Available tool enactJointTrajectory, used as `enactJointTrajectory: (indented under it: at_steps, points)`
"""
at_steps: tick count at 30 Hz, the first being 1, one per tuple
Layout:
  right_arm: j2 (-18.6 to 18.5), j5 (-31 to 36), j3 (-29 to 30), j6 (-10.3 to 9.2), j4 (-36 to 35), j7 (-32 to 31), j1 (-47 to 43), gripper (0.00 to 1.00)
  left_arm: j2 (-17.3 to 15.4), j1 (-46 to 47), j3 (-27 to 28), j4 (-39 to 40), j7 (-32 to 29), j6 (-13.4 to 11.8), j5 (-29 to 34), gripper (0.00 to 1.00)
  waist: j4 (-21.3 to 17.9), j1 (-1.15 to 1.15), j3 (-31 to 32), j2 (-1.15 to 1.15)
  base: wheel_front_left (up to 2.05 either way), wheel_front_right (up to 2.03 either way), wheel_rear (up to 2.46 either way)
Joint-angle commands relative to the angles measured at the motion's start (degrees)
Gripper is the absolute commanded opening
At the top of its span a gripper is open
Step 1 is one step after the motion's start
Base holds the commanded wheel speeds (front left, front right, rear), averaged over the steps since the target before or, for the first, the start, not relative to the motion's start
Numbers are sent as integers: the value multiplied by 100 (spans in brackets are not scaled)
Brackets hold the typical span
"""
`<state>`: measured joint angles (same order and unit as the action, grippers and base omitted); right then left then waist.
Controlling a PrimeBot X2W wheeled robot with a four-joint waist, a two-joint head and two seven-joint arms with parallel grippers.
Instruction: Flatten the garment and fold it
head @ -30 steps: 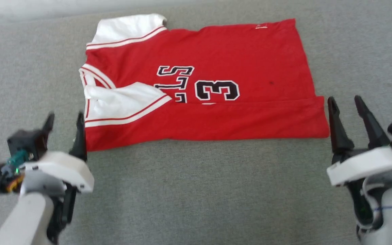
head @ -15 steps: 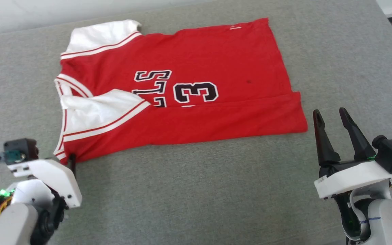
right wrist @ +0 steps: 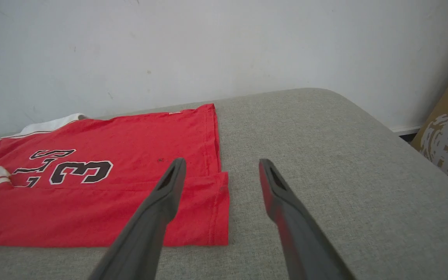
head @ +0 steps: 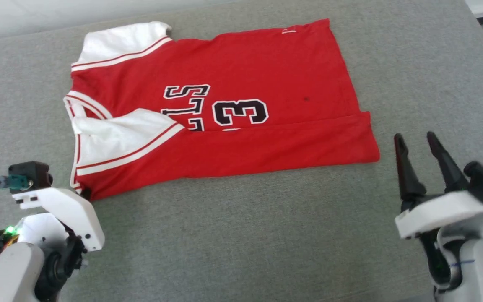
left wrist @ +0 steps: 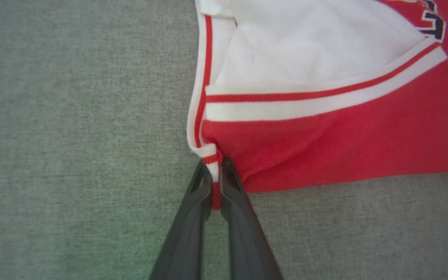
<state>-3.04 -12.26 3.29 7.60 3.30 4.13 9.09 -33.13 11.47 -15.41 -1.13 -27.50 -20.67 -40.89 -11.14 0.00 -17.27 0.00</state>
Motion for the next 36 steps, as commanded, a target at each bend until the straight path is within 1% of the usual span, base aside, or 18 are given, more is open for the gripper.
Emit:
enactJointTrajectory:
  at_steps: [1,7,9,14,15,17,19,20,21,22,24,26,30,33,36]
  points:
    - [15,22,89,-11,147,-266,172,100,76,-42,-118,-87,-15,62,5,0,67,0,-22,0,0,0,0]
    - [15,27,335,-11,874,-2204,713,100,189,169,-235,-135,141,217,52,0,258,0,-135,0,0,0,0]
    - [16,125,395,-11,1022,-2800,894,100,243,250,-276,-165,200,279,58,0,324,0,-181,0,0,0,0]
    - [16,298,534,-11,1105,-3831,1192,100,356,418,-345,-308,344,395,70,0,466,0,-289,0,0,0,0]
    - [16,298,534,-11,1105,-3831,1192,100,356,418,-345,-308,344,395,70,0,466,0,-289,0,0,0,0]
    - [16,376,560,-11,1114,-4232,1243,98,382,452,-368,-369,386,432,72,0,499,0,-318,0,0,0,0]
    - [16,368,571,-11,1106,-4573,1270,46,408,484,-385,-426,418,467,65,0,524,0,-338,0,0,0,0]
    - [16,369,582,-11,1080,-4687,1280,35,419,495,-390,-453,436,483,59,0,533,0,-347,0,0,0,0]
    - [16,388,579,-11,1038,-4757,1287,21,427,504,-393,-477,459,499,56,0,538,0,-356,0,0,0,0]
    - [16,395,581,-11,997,-4796,1292,0,434,507,-395,-498,485,517,51,0,543,0,-361,0,0,0,0]
    - [16,401,589,-11,940,-4839,1285,0,433,513,-403,-535,561,547,74,0,558,0,-358,0,0,0,0]
    - [16,425,609,-11,851,-4744,1258,0,447,514,-408,-564,716,583,118,0,578,0,-309,0,0,0,0]
    - [16,391,666,-11,597,-4081,1163,0,477,483,-364,-536,1318,603,325,0,604,0,-98,0,0,0,0]
    - [16,310,708,-11,410,-3515,987,0,495,334,-302,-436,1741,530,457,0,624,0,131,0,0,0,0]
    - [16,304,701,-11,192,-3139,739,0,475,57,-192,-247,1997,368,512,0,631,0,358,0,0,0,0]
